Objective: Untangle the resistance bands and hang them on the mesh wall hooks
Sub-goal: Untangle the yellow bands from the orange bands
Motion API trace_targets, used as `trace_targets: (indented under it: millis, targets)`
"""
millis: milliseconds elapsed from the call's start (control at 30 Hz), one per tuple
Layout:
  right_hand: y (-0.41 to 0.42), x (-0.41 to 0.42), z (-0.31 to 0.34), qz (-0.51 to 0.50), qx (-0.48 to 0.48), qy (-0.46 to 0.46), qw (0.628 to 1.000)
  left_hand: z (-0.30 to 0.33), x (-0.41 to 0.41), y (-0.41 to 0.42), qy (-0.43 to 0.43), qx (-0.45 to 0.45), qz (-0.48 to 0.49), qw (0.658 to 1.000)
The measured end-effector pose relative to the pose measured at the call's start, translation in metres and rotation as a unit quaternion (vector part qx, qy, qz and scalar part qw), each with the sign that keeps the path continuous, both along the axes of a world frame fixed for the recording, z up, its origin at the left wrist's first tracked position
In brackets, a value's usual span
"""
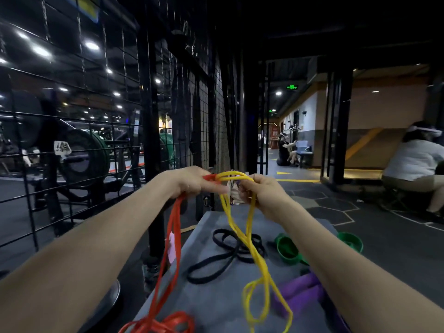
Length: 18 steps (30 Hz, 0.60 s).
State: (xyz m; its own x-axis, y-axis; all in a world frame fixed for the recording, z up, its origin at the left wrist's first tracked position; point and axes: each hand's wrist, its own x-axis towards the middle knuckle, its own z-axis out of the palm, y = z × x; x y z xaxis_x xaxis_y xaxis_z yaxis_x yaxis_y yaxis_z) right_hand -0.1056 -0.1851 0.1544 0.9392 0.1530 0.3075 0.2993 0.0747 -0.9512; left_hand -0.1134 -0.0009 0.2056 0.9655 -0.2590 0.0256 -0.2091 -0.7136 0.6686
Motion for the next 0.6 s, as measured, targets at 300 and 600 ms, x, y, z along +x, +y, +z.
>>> trace_targets:
  millis: [300, 600]
  targets:
    - [-0.046, 0.002, -0.016, -0.197, -0.43, -0.095, 0.876, -0.031, 0.012, -0.011, -0.319, 0.21, 0.153, 0.912]
    - [-0.096, -0.01, -0.065, -0.338, -0.64, 0.006, 0.69, -0.055, 0.026, -0.002, -0.352, 0.29, 0.208, 0.865]
